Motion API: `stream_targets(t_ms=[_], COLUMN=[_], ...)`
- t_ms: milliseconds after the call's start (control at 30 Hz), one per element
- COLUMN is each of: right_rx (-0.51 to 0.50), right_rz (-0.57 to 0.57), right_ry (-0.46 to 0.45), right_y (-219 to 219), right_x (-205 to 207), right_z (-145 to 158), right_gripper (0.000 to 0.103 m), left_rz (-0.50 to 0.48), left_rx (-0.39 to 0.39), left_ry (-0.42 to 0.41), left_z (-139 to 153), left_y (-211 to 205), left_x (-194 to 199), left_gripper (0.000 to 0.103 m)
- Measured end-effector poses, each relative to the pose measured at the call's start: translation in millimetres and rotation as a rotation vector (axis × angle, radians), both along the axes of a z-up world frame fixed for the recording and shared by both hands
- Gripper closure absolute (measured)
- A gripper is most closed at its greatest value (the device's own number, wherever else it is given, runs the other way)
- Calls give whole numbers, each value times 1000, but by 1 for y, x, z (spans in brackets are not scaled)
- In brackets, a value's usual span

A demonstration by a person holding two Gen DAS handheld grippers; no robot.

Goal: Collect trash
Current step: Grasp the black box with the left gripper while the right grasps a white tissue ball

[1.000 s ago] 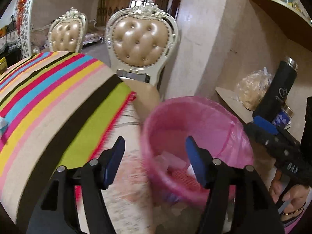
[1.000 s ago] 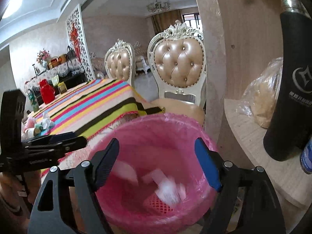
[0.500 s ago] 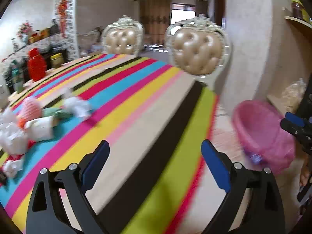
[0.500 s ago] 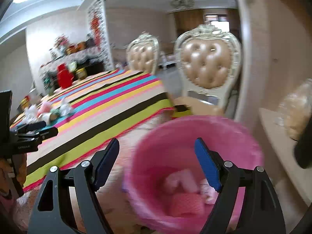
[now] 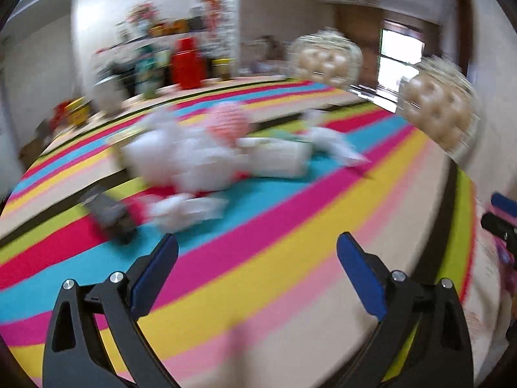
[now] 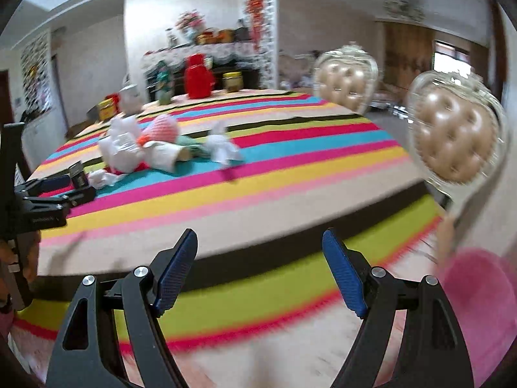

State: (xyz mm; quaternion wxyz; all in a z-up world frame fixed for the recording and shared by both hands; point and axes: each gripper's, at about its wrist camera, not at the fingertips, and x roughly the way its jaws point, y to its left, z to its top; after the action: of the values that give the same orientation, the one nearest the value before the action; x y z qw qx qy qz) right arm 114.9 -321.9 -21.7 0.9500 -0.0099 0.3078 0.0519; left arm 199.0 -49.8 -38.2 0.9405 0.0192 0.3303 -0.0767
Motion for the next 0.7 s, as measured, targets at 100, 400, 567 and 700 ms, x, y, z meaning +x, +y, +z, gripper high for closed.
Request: stream_targets(t_ms=[100,400,567,700], right_rx=[-9,-61,-49,-58], right_rz=[69,197,223,262], right_ry=[14,84,104,122], right_y=[34,102,112,122], right_x=[30,95,107,114], right_z=[-2,-18,-23,-24], right_gripper=[27,27,27,27], left_rz=[149,416,503,539], left_rx=[-38,-103,-73,-80], left_ry=[17,102,140,213], left_z=[-1,-6,-12,-25], left_y=[53,132,136,148], left_x=[9,63,103,119], left_gripper=[6,5,5,6])
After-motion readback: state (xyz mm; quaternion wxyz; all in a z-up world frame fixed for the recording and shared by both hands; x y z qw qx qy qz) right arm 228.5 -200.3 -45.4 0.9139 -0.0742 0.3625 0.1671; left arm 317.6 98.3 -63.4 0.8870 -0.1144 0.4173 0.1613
